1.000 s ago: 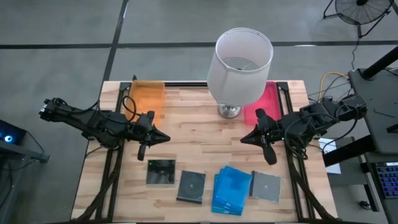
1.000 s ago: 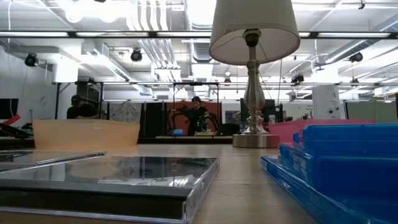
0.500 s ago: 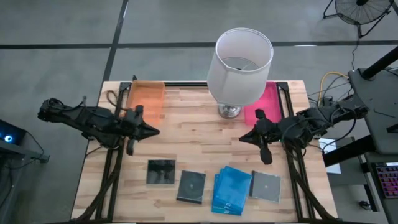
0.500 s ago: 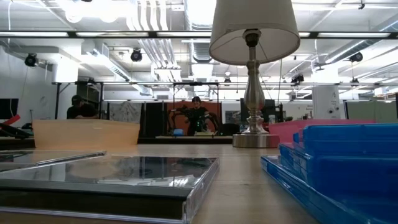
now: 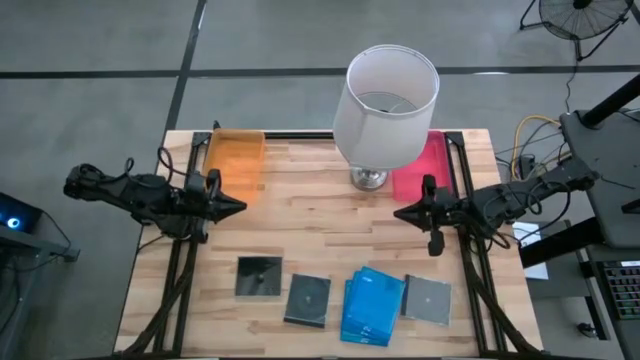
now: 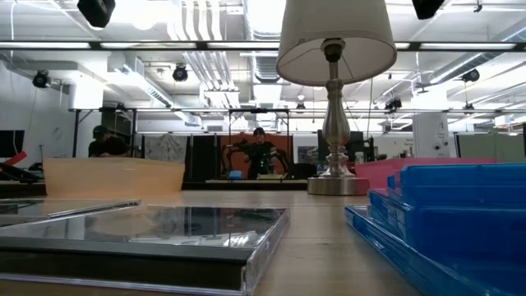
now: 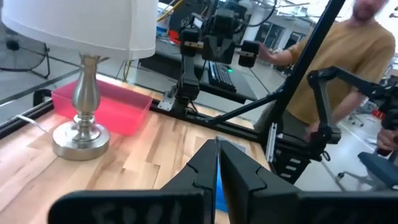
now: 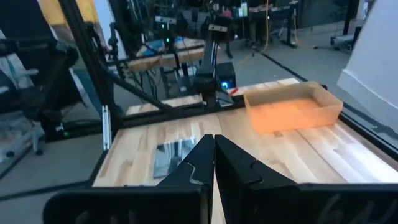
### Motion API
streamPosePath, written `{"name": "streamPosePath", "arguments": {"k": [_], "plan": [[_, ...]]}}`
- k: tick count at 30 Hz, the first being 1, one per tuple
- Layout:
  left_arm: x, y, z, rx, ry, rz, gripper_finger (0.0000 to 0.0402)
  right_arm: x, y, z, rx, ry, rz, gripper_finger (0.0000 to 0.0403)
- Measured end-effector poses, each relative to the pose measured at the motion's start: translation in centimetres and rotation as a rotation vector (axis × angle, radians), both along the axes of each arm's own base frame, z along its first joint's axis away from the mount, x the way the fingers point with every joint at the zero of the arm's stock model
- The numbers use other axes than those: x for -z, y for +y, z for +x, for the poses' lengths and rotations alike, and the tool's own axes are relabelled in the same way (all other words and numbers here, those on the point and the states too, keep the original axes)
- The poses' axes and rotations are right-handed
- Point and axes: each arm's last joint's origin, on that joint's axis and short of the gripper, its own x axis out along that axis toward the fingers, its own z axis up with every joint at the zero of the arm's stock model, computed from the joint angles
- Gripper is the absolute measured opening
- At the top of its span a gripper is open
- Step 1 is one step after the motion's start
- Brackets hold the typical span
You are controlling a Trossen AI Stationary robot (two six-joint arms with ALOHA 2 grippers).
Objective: Pick & place jewel cases by type
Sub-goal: Put the blue cd case into the orange bin
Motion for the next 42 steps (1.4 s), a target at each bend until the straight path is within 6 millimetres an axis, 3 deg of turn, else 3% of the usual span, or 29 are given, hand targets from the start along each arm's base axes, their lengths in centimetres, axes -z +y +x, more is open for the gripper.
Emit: {"name": "streamPosePath", "arguments": {"k": [8,20,24,29,36,42], "plan": [[-1.7,-0.6,1.7,0.006,0.035,-0.001,0.0,-1.4,-0.3,-0.7,0.007,-0.004,0.047,0.0008],[-5.4,-2.4,6.6,0.085,0.263,0.088,0.0,-4.3,0.7,0.2,-0.071,0.301,0.144,0.0008],[-6.1,-2.9,8.0,0.105,0.284,0.102,0.0,-4.6,1.9,1.1,-0.08,0.444,0.149,0.0008],[-5.5,-3.5,9.5,0.139,0.343,0.089,0.0,-5.3,4.0,2.1,-0.12,0.542,0.169,0.0008],[-4.8,-3.9,10.3,0.137,0.376,0.047,0.0,-5.6,7.2,3.1,-0.175,0.6,0.216,0.0008],[-4.5,-4.2,10.6,0.147,0.394,0.02,0.0,-4.4,9.7,3.6,-0.15,0.678,0.32,0.0008]]}}
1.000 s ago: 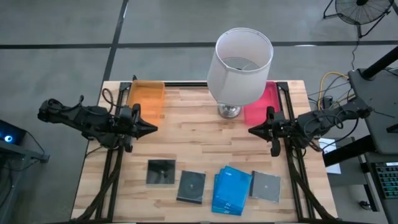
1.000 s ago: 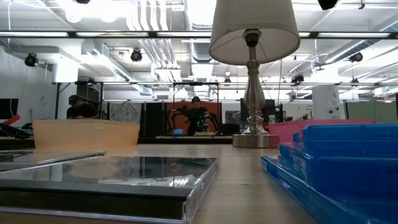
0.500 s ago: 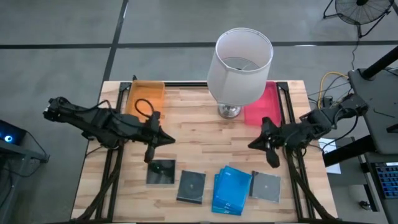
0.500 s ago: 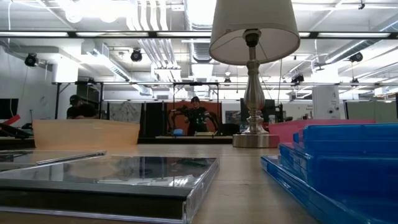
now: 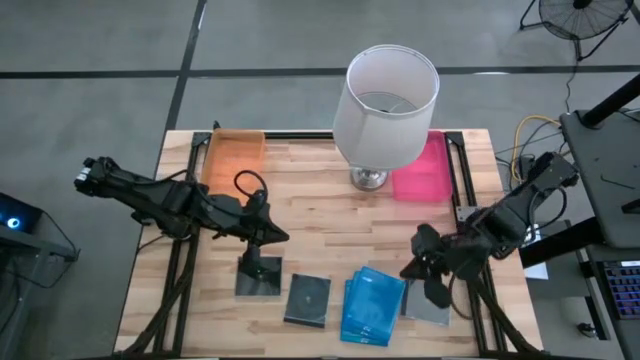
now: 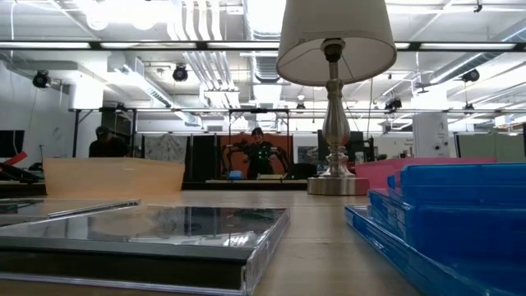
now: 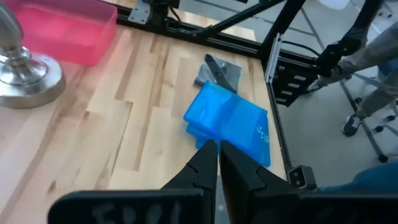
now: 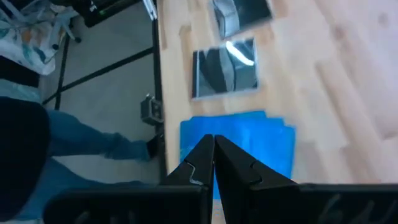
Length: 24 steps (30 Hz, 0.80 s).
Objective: Pick & place jewel cases by type
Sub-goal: Put the blue cd case into the orange bin
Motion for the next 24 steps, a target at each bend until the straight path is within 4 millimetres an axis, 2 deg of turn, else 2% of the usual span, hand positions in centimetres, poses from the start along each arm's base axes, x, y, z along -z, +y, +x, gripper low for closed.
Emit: {"name": "streamPosePath", "arguments": {"k": [10,18,24], "plan": [[1.0,-0.6,1.1,-0.016,0.048,-0.046,0.0,3.2,4.0,0.8,0.233,0.207,0.199,0.0008],[2.1,-1.0,2.5,-0.043,0.09,-0.085,0.0,5.6,6.5,1.0,0.498,0.35,0.372,0.0008],[3.0,-1.5,3.7,-0.019,0.1,-0.066,0.0,7.0,7.9,1.0,0.632,0.413,0.436,0.0008]]}}
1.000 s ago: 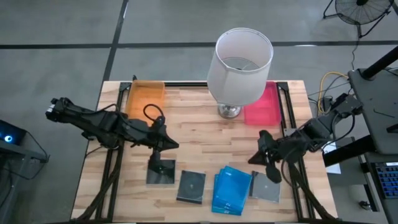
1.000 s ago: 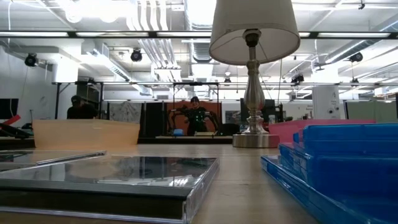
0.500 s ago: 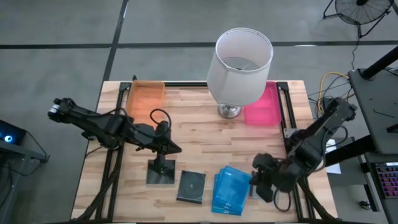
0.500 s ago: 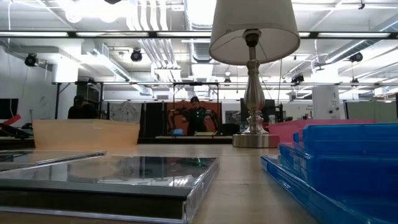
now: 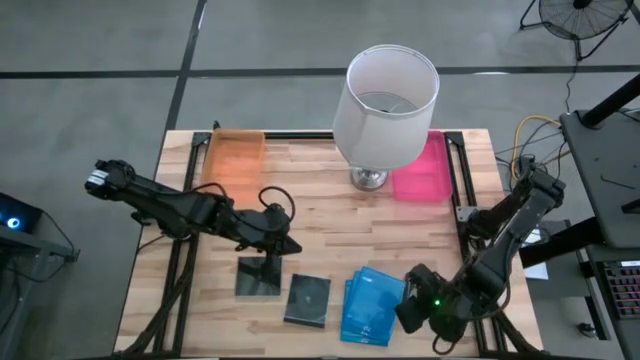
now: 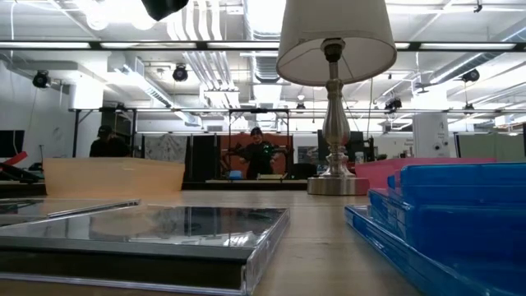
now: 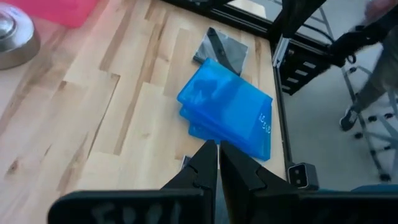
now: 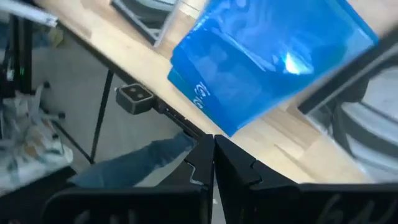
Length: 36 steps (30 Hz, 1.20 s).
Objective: Pick & place jewel cases by type
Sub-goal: Put the blue cd case into the orange bin
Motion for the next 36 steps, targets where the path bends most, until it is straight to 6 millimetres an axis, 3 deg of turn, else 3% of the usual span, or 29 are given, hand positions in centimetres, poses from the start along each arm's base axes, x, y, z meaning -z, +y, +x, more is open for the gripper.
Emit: {"name": "streamPosePath", "arguments": {"k": [9,22,29,36], "plan": [[0.2,-0.2,0.2,0.022,0.006,0.019,0.0,-1.6,2.1,-1.9,0.196,-0.115,-0.139,0.0008],[-1.0,-0.6,0.8,0.002,-0.129,-0.07,0.0,-0.4,3.8,-2.6,0.163,-0.139,-0.241,0.0008],[-1.3,-0.7,0.9,-0.015,-0.151,-0.119,0.0,-2.3,4.7,-5.4,0.096,-0.222,-0.282,0.0008],[-1.4,-0.7,0.9,-0.03,-0.156,-0.131,0.0,-4.9,4.2,-7.7,0.059,-0.208,-0.361,0.0008]]}}
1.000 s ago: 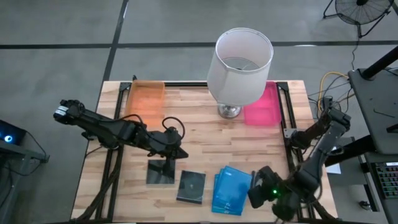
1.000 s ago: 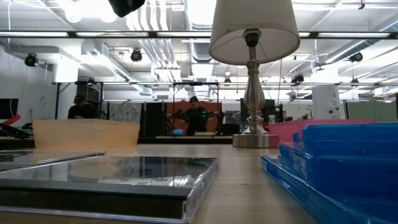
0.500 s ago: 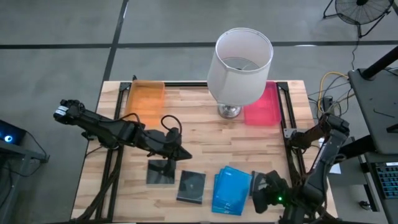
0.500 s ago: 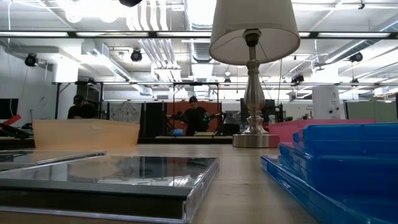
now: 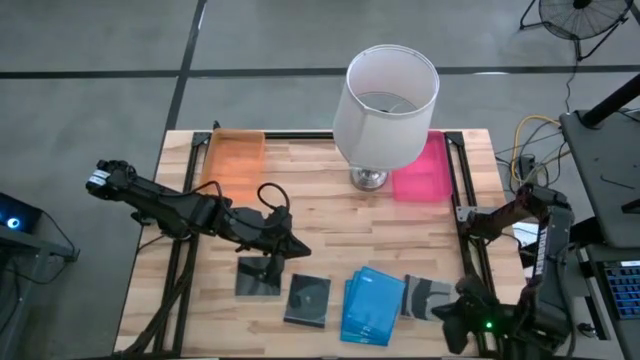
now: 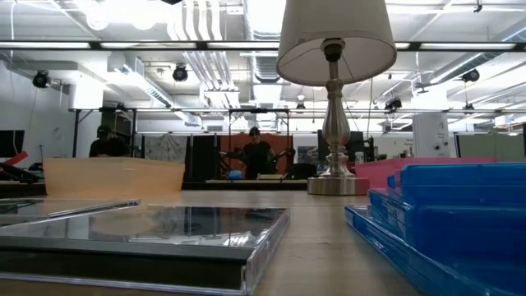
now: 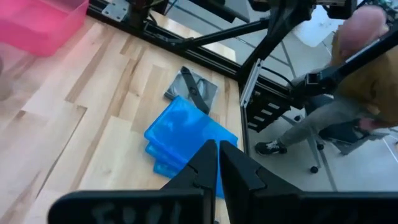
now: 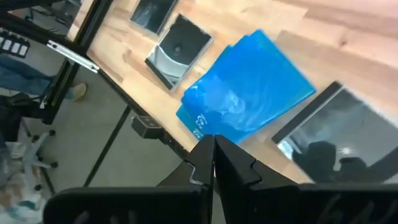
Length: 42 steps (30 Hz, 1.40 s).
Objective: Pick & place jewel cases by type
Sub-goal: Put the blue cd case into the orange bin
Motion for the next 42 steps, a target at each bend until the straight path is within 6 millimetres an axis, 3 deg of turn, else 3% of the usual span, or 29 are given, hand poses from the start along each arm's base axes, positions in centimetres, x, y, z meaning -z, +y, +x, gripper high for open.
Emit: {"name": "streamPosePath", "arguments": {"k": [12,17,24,28,42], "plan": [[-0.1,0.1,0.1,-0.043,-0.011,0.017,0.0,-0.6,-1.2,-0.4,-0.022,0.049,-0.135,0.0008],[-0.1,0.2,0.1,-0.049,-0.012,0.02,0.0,0.1,-0.9,-0.5,-0.029,-0.043,-0.185,0.0008],[-0.1,0.2,0.1,-0.052,-0.017,0.014,0.0,1.7,-0.8,-1.1,-0.057,-0.034,-0.25,0.0008],[-0.2,0.1,0.1,-0.053,-0.03,0.009,0.0,2.0,-0.7,-1.8,-0.123,-0.081,-0.336,0.0008],[-0.3,0.1,0.1,-0.046,-0.038,0.026,0.0,2.4,-0.8,-1.7,-0.417,0.022,-0.653,0.0008]]}}
